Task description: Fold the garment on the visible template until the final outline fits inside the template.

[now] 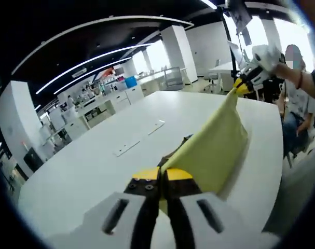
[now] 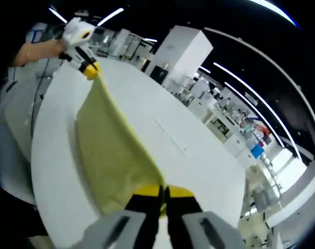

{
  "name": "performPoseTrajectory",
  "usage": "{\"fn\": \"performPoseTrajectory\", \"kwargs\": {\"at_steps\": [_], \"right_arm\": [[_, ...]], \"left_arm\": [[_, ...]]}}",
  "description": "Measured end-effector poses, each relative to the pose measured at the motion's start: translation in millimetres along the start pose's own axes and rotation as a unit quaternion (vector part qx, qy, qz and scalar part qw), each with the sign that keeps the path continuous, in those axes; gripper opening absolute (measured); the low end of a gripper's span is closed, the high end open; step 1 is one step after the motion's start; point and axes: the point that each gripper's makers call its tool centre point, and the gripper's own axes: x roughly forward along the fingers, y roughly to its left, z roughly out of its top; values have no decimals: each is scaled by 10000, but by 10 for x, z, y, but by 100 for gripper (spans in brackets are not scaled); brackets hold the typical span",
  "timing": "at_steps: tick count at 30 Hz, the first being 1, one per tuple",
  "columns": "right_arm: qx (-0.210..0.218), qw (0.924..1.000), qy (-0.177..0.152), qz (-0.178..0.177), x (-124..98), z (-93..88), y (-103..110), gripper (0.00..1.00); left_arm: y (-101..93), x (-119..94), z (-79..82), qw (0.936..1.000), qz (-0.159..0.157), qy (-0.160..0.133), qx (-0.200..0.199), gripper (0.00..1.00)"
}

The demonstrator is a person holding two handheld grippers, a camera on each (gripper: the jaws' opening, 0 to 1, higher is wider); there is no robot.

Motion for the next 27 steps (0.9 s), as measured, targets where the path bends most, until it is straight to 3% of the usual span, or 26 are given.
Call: {"fn": "performPoseTrajectory", "kwargs": {"at_steps": [5, 14, 19, 27], "right_arm": [[-68, 9999, 156, 7, 126, -16, -48, 0], [196, 9992, 340, -2, 420, -94, -134, 0], [665, 9964, 522, 78, 698, -244, -116, 0], [511, 9944, 902, 199, 1056, -416, -39, 0]], "left_arm": [[80, 143, -47, 9999, -31, 110, -82, 0], [243, 464, -159, 9991, -63, 133, -388, 0], [310, 707, -384, 9980, -23, 209, -589, 0], [356, 975, -727, 9945, -47, 532, -900, 0]]}}
